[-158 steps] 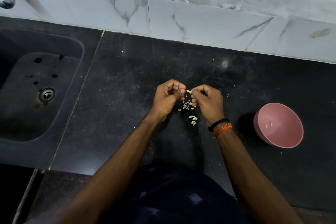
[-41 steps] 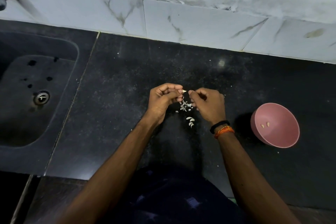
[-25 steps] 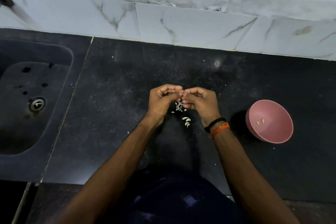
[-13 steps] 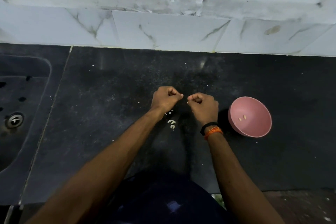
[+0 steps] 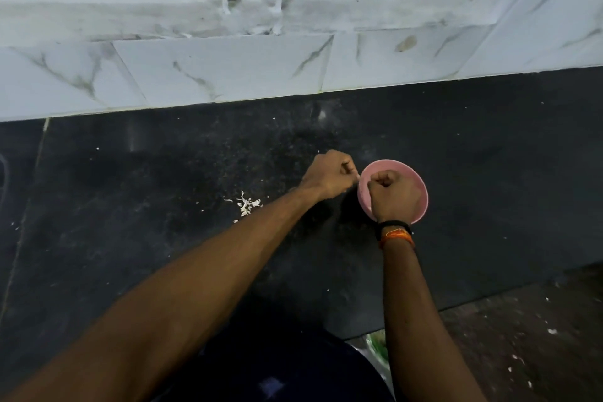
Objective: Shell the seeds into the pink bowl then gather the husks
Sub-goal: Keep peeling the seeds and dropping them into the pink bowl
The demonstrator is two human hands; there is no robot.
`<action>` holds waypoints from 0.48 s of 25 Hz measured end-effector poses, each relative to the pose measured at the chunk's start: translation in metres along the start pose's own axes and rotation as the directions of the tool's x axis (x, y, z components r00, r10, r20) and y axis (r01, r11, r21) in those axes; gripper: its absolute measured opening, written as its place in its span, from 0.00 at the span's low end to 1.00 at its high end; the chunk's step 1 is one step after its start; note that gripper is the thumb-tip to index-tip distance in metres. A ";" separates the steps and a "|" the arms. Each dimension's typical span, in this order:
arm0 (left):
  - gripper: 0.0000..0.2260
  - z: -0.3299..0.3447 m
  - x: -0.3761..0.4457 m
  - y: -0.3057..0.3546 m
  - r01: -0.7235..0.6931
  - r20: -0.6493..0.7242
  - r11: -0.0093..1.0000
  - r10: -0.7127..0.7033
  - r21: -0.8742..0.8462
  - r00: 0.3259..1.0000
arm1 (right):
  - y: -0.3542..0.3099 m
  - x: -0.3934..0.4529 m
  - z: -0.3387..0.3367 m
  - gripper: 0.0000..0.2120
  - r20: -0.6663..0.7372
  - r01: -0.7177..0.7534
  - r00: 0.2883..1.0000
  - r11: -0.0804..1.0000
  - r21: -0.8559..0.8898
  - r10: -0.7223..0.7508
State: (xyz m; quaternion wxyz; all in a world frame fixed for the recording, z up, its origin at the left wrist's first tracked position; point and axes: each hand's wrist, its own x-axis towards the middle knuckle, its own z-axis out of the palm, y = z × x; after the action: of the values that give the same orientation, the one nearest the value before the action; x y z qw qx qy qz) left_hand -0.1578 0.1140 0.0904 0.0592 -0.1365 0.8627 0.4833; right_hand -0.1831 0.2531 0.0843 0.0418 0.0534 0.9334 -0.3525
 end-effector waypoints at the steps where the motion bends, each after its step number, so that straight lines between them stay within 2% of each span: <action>1: 0.02 0.005 0.002 0.003 -0.006 0.005 1.000 0.005 0.014 1.000 | 0.003 0.002 -0.004 0.11 0.005 -0.036 0.999 0.999 -0.015 0.036; 3: 0.01 0.013 0.004 0.007 -0.019 0.004 0.999 0.019 0.033 1.000 | 0.008 0.004 -0.010 0.07 0.017 -0.066 0.998 0.996 -0.058 0.067; 8: 0.04 0.020 0.001 0.007 -0.033 0.022 0.999 0.032 0.025 0.999 | 0.013 0.006 -0.013 0.11 0.047 -0.064 0.996 0.992 -0.110 0.069; 12: 0.08 0.015 -0.001 0.004 -0.005 -0.015 1.000 0.005 0.015 1.000 | 0.014 0.007 -0.011 0.09 -0.010 -0.064 0.998 0.995 -0.076 0.063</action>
State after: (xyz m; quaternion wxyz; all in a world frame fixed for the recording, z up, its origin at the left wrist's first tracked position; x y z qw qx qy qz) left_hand -0.1589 0.1286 0.0861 0.0524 -0.1378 0.8670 0.4761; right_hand -0.1892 0.2715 0.0830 0.0516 0.0827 0.9441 -0.3150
